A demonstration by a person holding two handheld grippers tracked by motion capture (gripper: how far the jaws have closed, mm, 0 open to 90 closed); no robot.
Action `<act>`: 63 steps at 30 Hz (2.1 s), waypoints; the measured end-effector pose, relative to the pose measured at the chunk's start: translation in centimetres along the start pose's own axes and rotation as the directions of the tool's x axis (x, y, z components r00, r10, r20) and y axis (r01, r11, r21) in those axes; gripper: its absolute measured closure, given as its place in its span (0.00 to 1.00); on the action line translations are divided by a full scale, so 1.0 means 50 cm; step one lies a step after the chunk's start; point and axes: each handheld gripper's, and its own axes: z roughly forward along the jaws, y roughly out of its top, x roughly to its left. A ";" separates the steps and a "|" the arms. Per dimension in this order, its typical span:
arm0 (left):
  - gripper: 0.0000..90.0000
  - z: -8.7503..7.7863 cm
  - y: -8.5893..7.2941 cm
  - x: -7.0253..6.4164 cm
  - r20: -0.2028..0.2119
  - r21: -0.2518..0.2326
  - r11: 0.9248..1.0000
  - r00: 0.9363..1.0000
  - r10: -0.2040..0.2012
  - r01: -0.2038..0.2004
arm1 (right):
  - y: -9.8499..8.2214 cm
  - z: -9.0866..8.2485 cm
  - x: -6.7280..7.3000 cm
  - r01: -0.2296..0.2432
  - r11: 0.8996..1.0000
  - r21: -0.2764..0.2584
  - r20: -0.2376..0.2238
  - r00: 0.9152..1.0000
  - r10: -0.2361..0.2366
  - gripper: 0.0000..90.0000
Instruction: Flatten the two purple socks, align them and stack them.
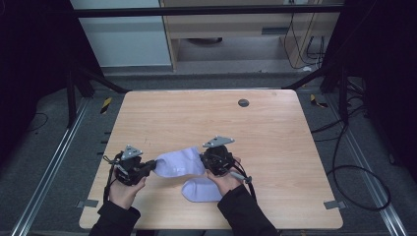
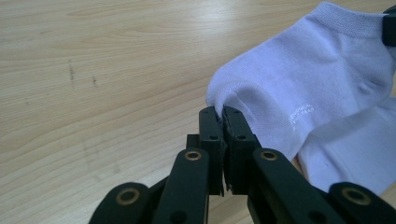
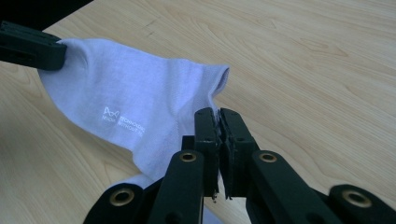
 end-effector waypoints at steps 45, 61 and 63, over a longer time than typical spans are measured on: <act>0.97 0.080 -0.029 -0.151 0.144 0.164 0.973 0.979 0.142 -0.165 | -0.161 -0.117 -0.063 -0.033 0.994 0.102 -0.004 0.999 0.034 0.96; 0.97 0.108 -0.043 -0.153 0.148 0.196 0.966 0.979 0.142 -0.170 | -0.175 -0.102 -0.073 -0.044 0.987 0.153 0.007 0.999 0.043 0.96; 0.97 0.109 -0.044 -0.153 0.149 0.201 0.964 0.978 0.144 -0.173 | -0.178 -0.098 -0.075 -0.047 0.986 0.157 0.009 0.999 0.046 0.96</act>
